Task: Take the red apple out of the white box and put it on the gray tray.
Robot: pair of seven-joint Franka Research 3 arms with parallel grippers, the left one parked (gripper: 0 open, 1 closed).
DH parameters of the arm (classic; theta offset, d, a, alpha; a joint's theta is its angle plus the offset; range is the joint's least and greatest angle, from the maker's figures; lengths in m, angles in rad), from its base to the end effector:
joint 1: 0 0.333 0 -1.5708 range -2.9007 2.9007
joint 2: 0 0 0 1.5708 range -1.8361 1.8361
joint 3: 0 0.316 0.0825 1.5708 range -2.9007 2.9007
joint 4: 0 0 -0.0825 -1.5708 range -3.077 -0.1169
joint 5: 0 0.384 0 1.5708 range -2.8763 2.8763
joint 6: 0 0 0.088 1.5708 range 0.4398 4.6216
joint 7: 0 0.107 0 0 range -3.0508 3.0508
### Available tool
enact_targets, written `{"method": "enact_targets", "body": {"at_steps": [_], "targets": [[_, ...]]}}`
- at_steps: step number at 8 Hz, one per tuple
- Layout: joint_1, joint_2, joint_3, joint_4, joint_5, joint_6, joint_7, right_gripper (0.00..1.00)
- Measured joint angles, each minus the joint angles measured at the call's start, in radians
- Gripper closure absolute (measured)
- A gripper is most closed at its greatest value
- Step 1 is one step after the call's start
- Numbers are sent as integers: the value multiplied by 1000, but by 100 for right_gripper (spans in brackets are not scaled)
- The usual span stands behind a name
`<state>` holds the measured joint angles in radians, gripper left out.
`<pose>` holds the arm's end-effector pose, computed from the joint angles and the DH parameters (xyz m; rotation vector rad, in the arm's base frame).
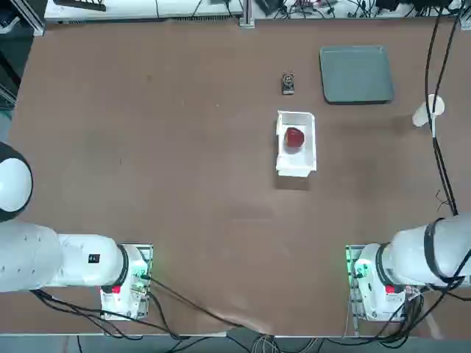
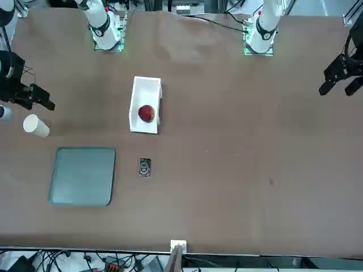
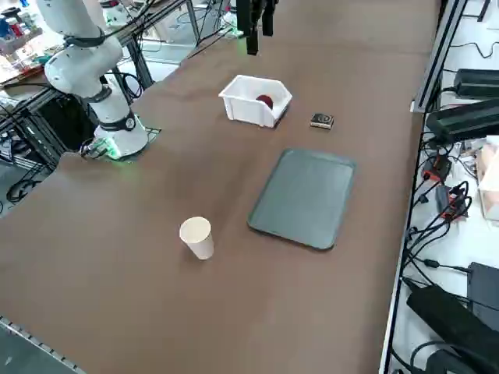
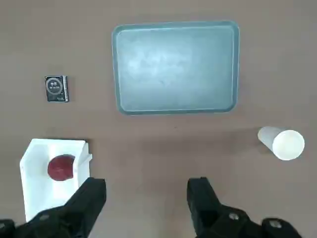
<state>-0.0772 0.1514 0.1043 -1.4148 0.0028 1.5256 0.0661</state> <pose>0.5961 0.0115 0.6072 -3.1237 0.0622 0.0634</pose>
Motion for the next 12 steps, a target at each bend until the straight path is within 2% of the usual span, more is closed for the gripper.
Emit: {"method": "enact_targets", "body": {"at_steps": [5, 9, 10, 12], "targets": [[0, 6, 0, -1, -1, 0, -2, 0], [-3, 77, -3, -43, -6, -2, 9, 0], [-4, 90, -5, -56, -6, -2, 36, 0], [0, 84, -3, -104, -6, 11, 196, 0]]}}
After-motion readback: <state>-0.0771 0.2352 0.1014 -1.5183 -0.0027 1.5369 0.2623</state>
